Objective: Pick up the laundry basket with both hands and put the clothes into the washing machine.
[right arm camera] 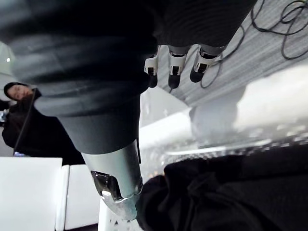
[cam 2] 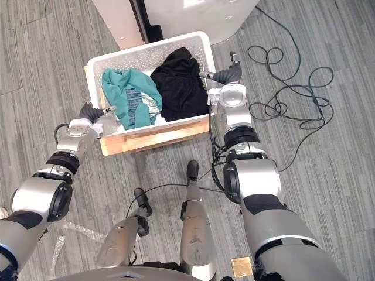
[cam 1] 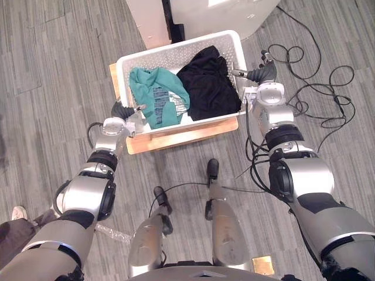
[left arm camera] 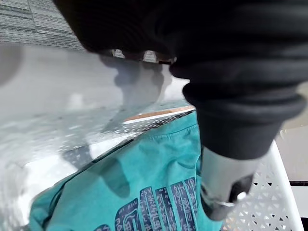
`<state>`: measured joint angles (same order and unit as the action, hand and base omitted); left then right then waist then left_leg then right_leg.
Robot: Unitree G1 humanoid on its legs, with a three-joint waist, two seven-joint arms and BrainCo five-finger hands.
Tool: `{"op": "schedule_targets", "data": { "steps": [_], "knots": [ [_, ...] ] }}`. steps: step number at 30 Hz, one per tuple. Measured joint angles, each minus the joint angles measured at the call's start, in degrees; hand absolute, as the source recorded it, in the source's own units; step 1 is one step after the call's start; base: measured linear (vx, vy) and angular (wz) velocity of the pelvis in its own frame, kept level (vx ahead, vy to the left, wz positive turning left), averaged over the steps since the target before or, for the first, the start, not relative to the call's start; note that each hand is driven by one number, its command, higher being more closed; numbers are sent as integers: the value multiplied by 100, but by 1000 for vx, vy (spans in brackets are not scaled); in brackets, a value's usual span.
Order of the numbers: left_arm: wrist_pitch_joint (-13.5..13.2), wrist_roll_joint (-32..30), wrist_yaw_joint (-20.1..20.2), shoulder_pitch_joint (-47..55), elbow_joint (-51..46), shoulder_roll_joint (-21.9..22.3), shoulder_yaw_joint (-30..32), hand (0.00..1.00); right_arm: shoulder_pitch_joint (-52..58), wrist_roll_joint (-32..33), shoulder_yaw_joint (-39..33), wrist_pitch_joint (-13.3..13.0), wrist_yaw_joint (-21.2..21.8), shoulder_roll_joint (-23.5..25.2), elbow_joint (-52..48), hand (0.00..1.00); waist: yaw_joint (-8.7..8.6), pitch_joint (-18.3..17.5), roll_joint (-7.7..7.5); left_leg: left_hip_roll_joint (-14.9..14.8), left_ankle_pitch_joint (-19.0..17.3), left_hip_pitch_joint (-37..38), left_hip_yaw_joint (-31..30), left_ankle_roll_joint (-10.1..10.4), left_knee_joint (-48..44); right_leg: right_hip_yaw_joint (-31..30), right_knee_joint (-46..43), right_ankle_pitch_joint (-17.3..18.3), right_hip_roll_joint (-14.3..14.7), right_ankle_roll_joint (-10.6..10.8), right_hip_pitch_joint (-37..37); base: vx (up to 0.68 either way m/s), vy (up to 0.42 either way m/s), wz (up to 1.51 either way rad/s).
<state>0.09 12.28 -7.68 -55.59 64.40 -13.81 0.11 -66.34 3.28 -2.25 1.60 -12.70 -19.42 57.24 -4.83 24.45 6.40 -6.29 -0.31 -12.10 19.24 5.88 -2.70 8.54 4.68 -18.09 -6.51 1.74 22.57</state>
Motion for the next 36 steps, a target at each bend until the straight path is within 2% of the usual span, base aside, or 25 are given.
{"op": "schedule_targets", "data": {
  "steps": [6,12,17,18,26,36],
  "knots": [
    [66,186,-245,-151,48,162,432,0,-91,-373,240,12,-38,104,-4,0,-7,5,0,28,12,-140,18,0,31,-56,0,-10,-17,13,169,9,66,-1],
    [86,357,-339,-216,127,163,434,0,-181,-603,377,32,-39,53,94,0,-9,4,1,77,120,-207,20,-6,207,-60,-1,-17,-37,16,314,18,49,1],
    [78,516,-364,-341,162,210,424,0,-363,-832,385,24,15,-108,664,0,25,8,7,92,272,-239,-46,11,411,-1,-1,-21,-35,15,391,18,28,8],
    [77,516,-365,-342,161,206,423,100,-372,-832,393,28,41,-125,699,100,27,7,8,95,276,-252,-45,13,416,-6,-1,-21,-36,15,410,0,0,0],
    [14,684,-387,-422,156,177,310,100,-411,-1045,661,-13,473,-399,900,100,99,7,16,128,486,-263,-56,8,702,9,-2,-23,-30,16,532,3,4,0],
    [22,735,-582,-424,155,126,8,100,-355,-1226,887,-21,490,-474,900,100,124,-2,30,132,491,-241,-62,7,702,14,-2,-25,-31,14,508,15,16,0]
  ]
}}
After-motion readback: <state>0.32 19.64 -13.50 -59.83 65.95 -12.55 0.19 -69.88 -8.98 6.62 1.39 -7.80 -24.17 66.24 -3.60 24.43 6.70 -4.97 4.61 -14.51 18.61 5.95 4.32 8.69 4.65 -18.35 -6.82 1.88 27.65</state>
